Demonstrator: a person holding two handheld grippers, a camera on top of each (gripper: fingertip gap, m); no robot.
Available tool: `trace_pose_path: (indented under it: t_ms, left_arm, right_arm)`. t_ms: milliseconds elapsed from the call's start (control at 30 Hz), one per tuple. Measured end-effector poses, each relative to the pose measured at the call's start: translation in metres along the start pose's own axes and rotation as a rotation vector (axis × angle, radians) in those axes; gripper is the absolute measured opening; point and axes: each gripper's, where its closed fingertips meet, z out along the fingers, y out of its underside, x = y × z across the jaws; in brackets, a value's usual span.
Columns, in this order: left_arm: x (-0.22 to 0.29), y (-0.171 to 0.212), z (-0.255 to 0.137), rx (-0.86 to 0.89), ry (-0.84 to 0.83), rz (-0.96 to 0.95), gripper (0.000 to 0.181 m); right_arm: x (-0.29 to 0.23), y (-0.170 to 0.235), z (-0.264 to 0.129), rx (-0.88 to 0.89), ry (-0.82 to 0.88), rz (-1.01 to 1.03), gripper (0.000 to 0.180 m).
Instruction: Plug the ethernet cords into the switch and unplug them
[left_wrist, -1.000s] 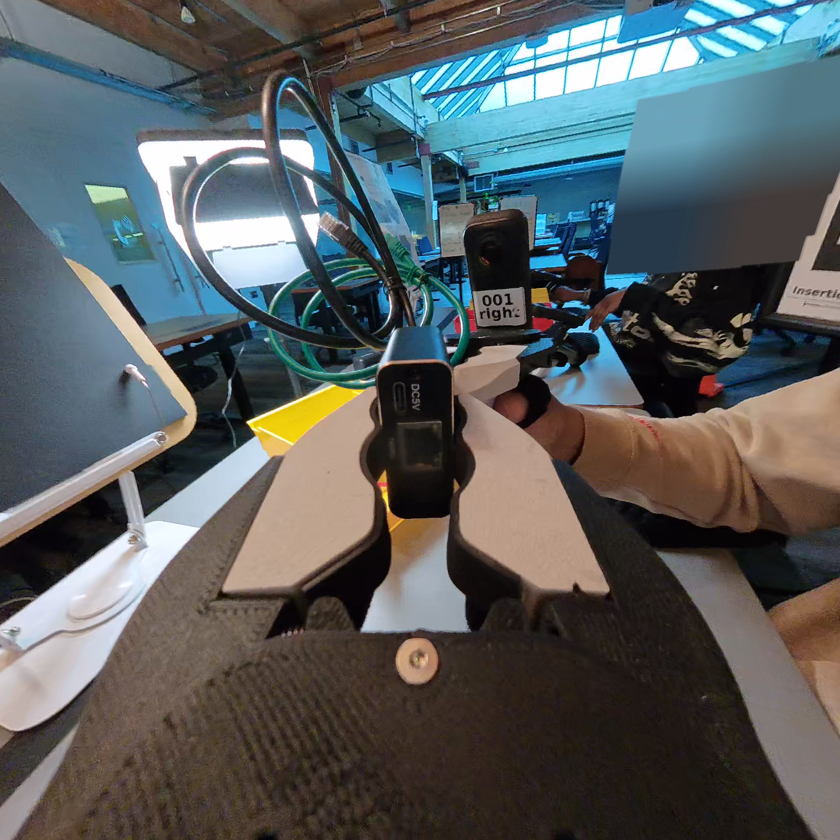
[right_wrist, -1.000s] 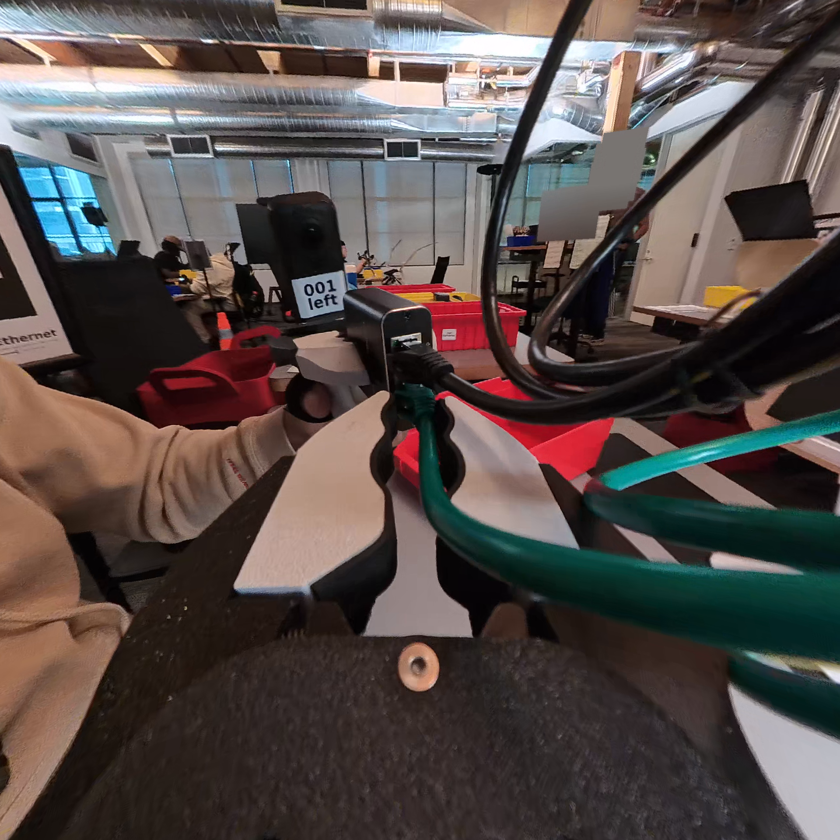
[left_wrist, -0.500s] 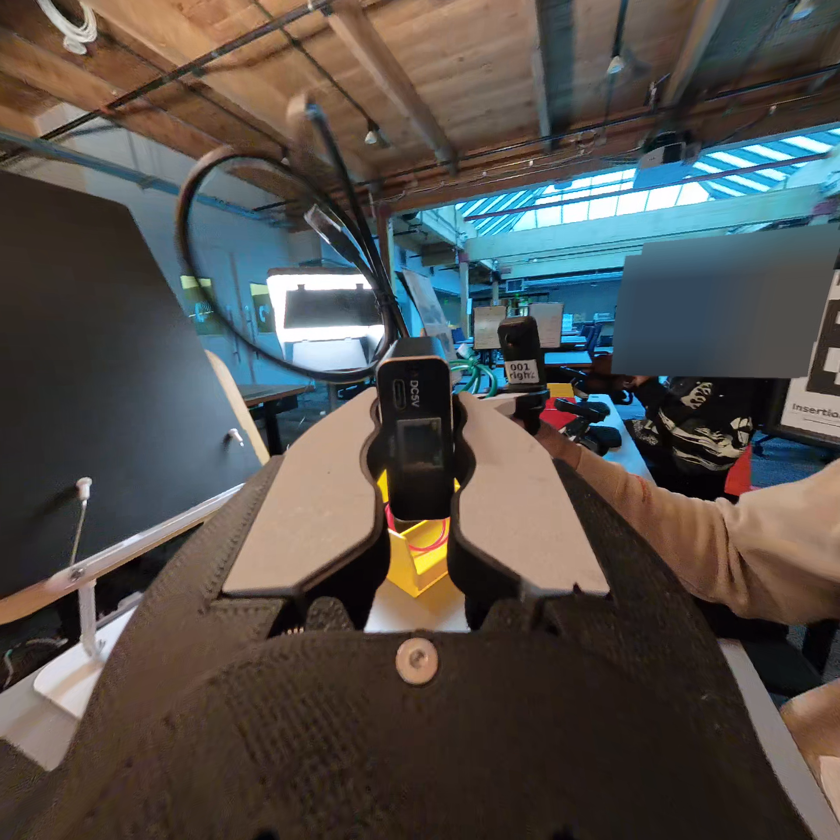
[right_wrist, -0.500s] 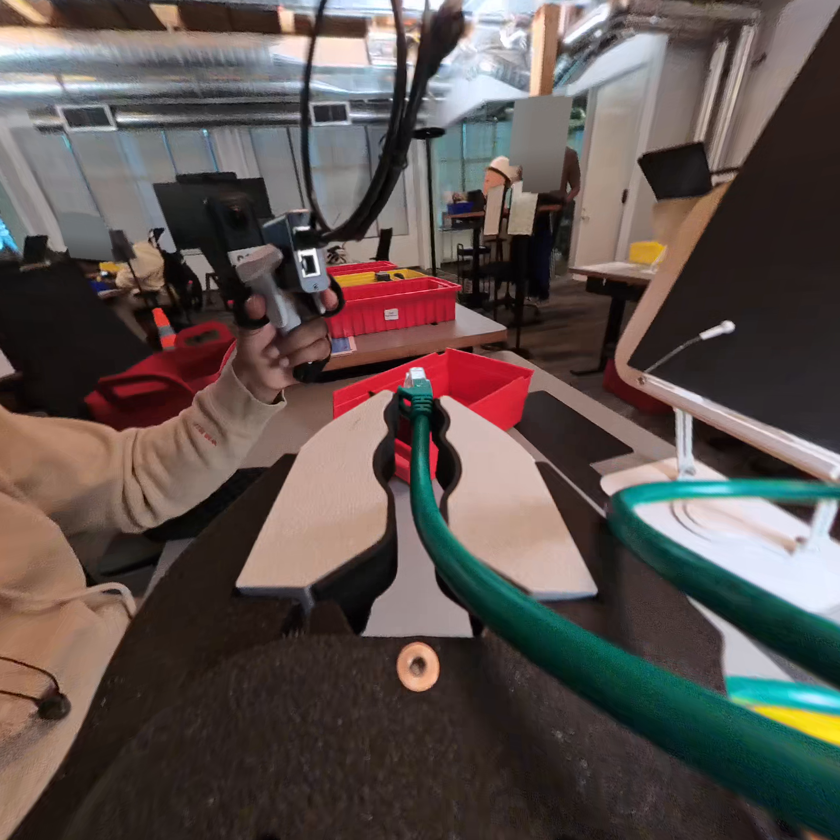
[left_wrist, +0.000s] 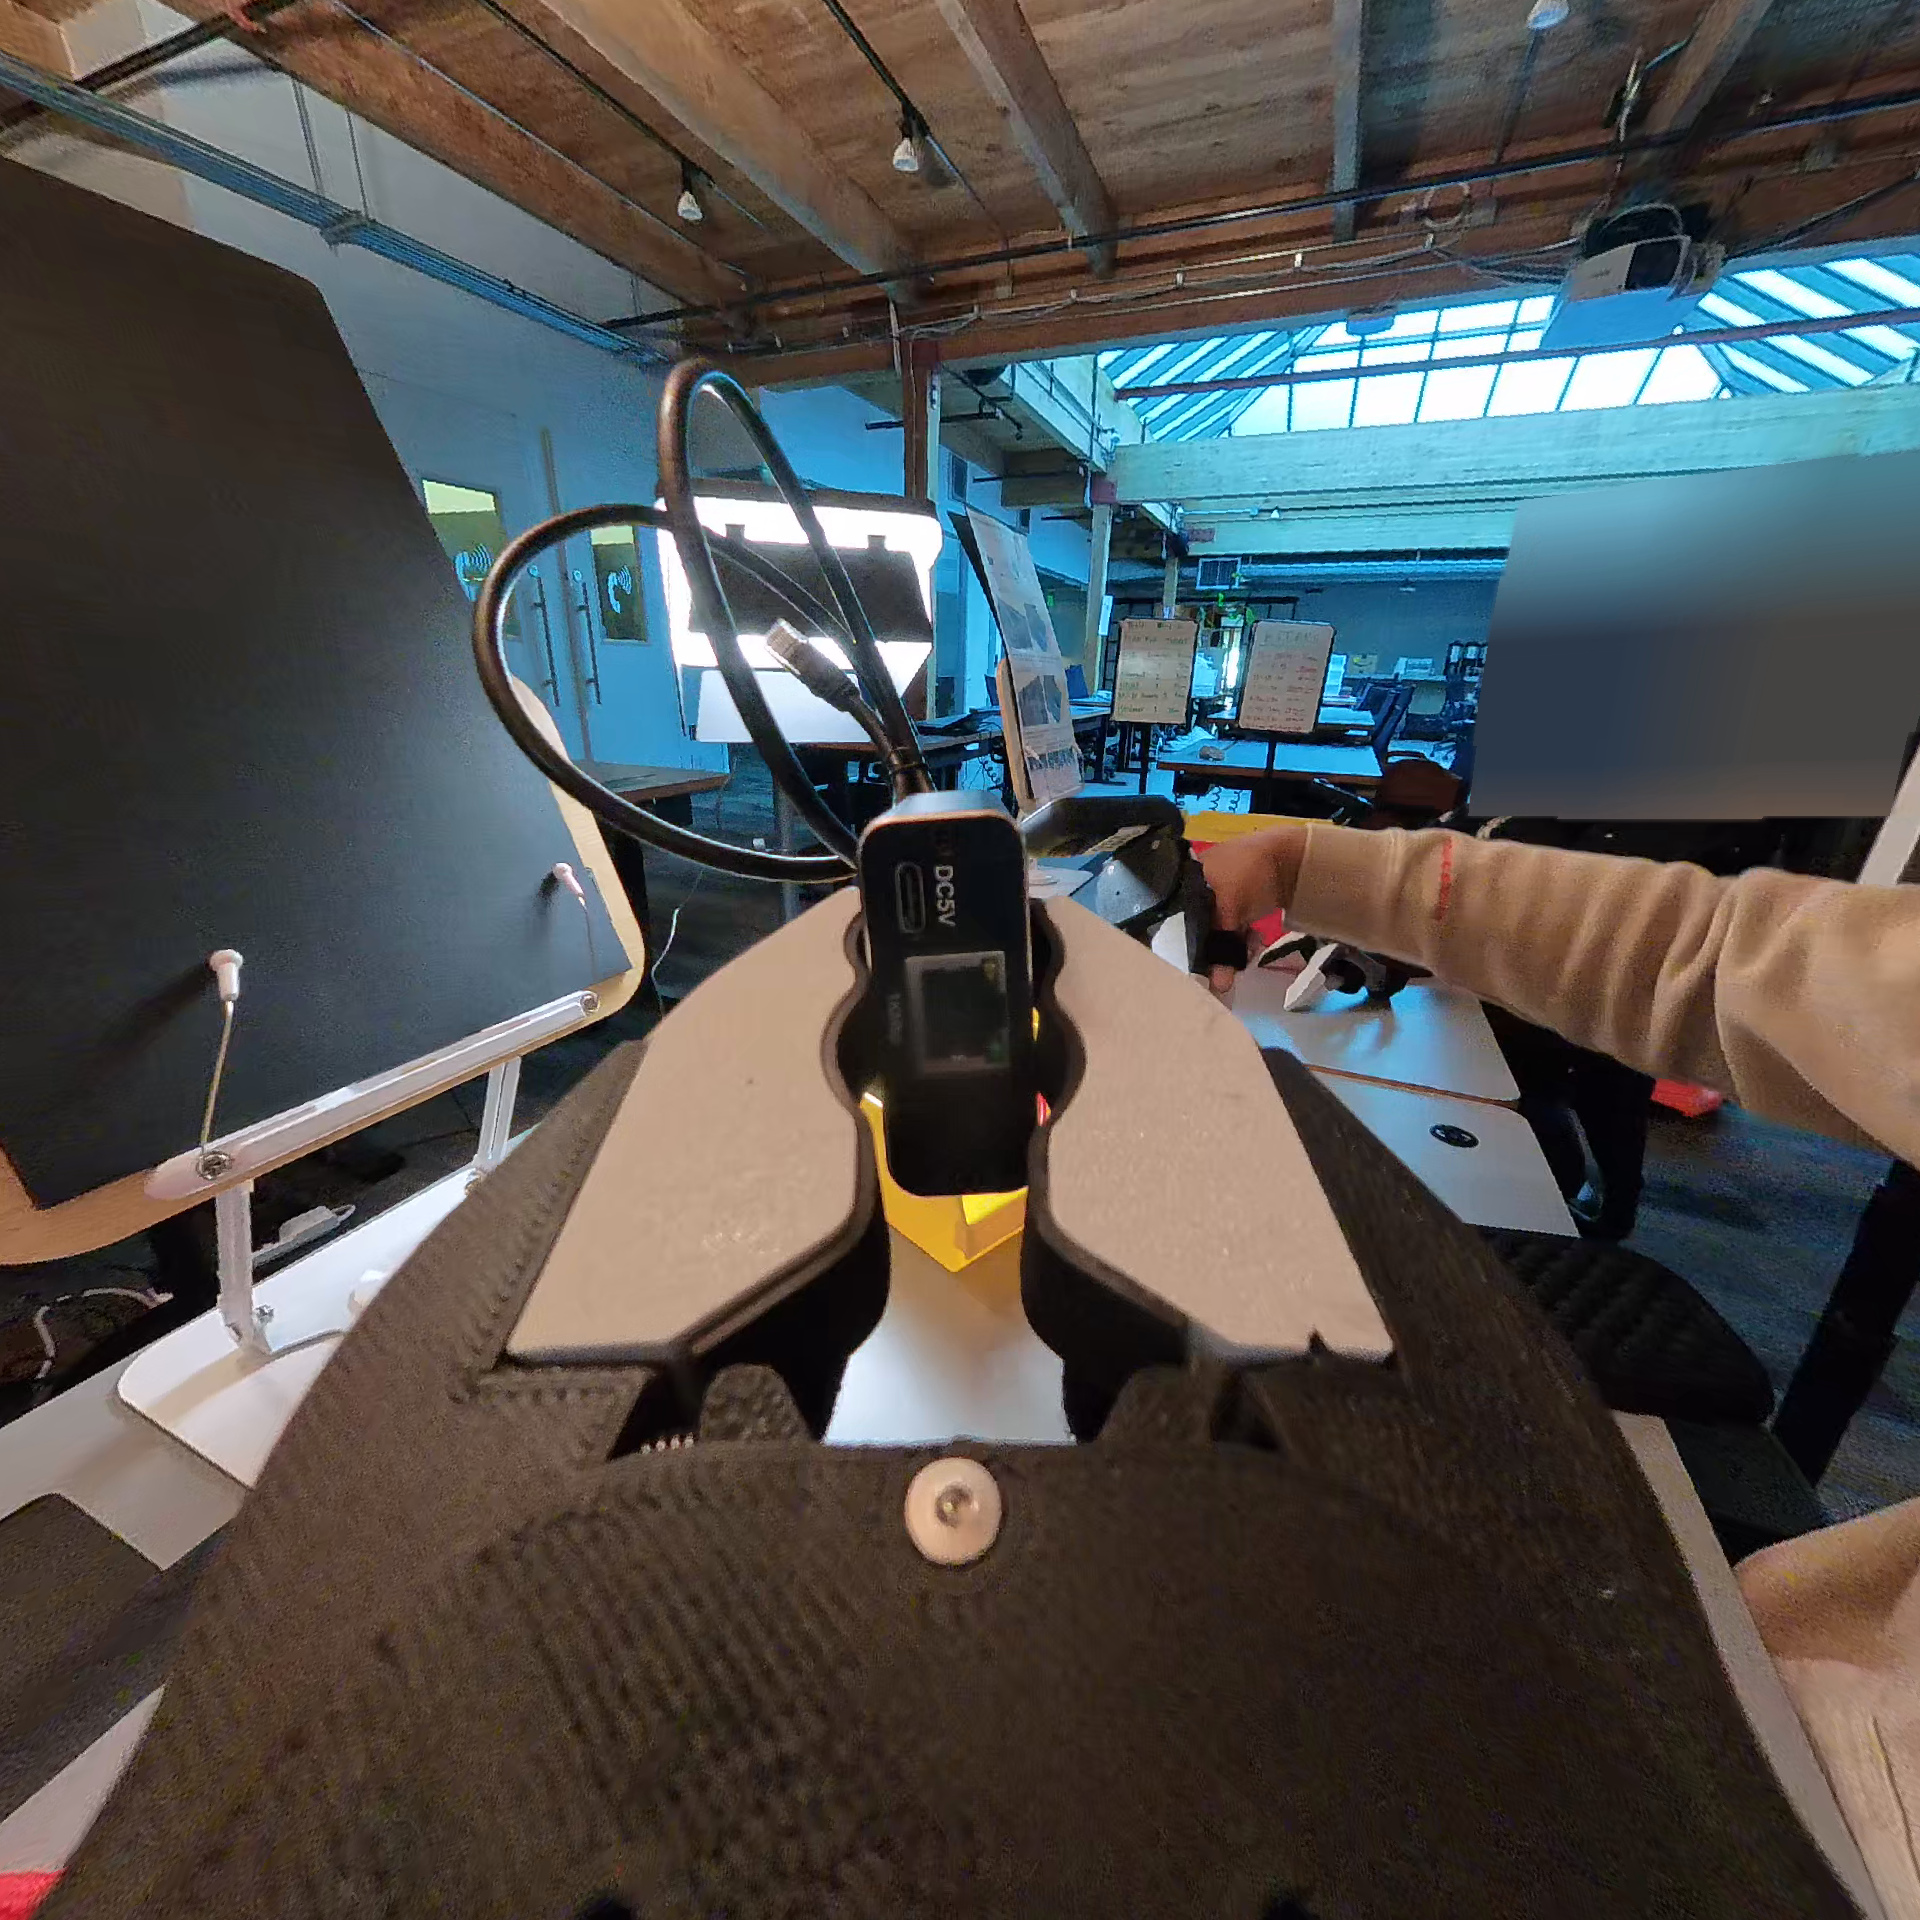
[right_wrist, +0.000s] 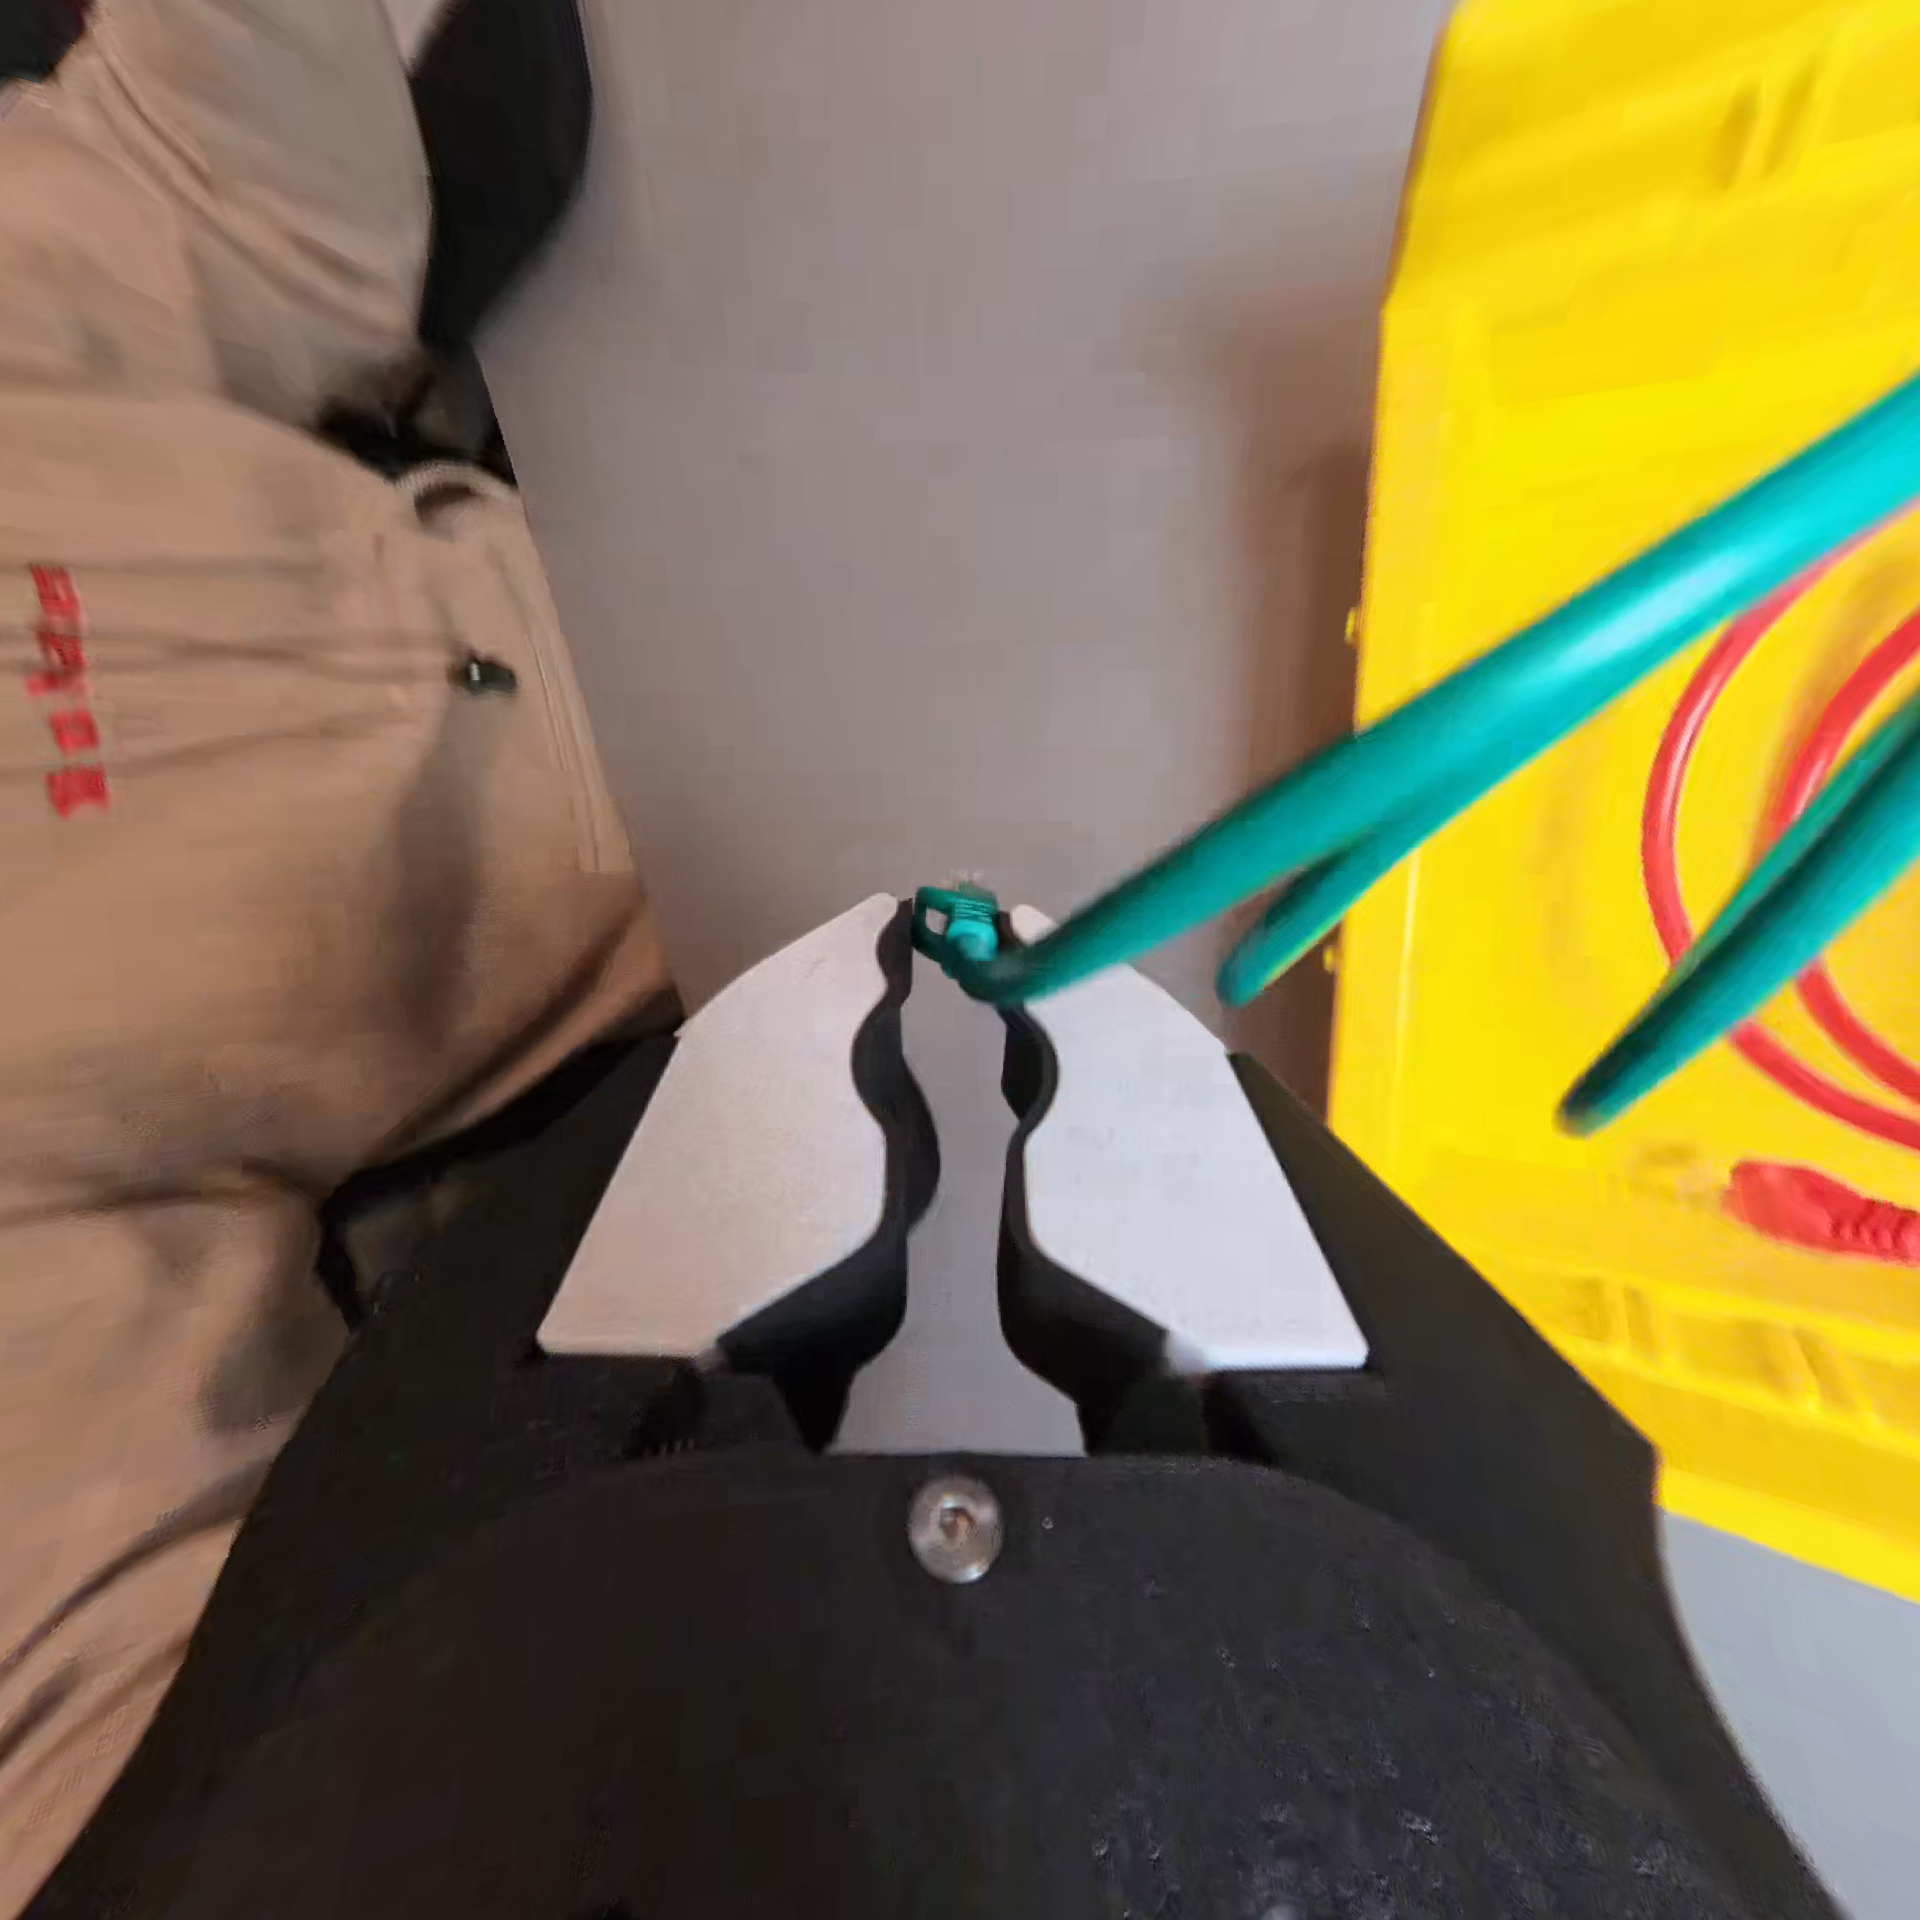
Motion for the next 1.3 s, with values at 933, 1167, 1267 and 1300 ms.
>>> trace_pose_path:
  t_ms: [933, 1167, 1267, 1300]
  left_arm:
    - [0.006, 0.034, 0.022, -0.087, 0.045, -0.051, 0.026]
    - [0.007, 0.033, 0.029, 0.001, 0.065, -0.136, 0.025]
    - [0.010, 0.029, 0.031, 0.056, 0.077, -0.177, 0.025]
    - [0.011, 0.029, 0.031, 0.069, 0.077, -0.184, 0.026]
  right_arm:
    - [0.122, -0.102, -0.124, 0.213, 1.246, -0.332, 0.047]
    - [-0.077, -0.180, -0.037, 0.974, 0.563, -0.558, 0.044]
    - [-0.123, -0.197, 0.013, 1.111, 0.255, -0.554, 0.042]
    - [-0.132, -0.203, 0.026, 1.155, 0.172, -0.538, 0.040]
